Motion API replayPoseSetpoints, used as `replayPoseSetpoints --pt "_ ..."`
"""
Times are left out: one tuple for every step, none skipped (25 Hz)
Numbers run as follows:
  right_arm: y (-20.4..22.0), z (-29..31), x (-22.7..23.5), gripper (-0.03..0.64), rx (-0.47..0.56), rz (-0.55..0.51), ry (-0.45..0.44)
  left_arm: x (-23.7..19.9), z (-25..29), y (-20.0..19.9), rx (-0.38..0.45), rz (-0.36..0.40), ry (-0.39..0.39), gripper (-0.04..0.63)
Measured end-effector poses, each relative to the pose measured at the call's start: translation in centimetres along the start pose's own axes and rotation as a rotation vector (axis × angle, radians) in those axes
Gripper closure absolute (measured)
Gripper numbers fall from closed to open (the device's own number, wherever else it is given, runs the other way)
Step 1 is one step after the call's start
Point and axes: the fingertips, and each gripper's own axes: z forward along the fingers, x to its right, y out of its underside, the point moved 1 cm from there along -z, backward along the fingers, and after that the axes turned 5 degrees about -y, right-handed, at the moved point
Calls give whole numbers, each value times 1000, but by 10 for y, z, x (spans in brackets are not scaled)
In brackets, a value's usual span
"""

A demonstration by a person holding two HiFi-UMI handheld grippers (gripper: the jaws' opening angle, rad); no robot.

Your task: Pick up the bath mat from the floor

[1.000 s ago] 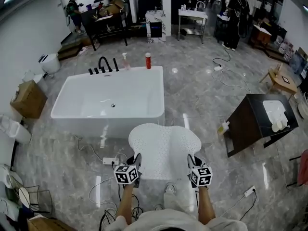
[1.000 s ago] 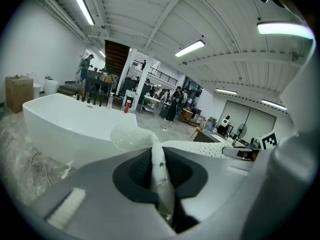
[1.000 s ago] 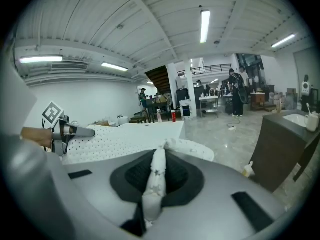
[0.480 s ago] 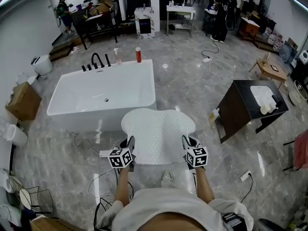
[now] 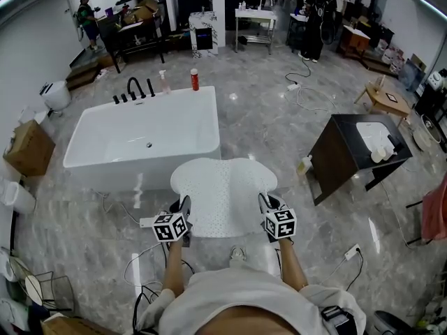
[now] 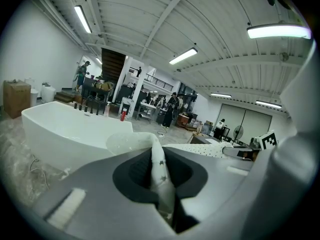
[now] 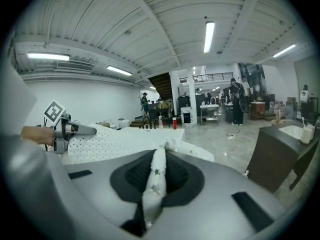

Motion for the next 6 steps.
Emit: replayPoseSetpoints --pt "0 1 0 584 -2 -1 -1 1 1 -1 0 3 1 560" --pt "0 1 1 584 -3 -1 0 2 2 -1 1 8 3 560" --pt "-1 2 3 584 -3 -1 0 3 4 -3 2 13 5 560" --pt "-1 3 4 584 -2 0 1 4 6 -4 2 16 7 560" --pt "-2 4 5 584 -2 0 2 5 8 -5 2 18 9 560" --pt "-2 4 6 584 -1 0 3 6 10 -5 2 20 12 560"
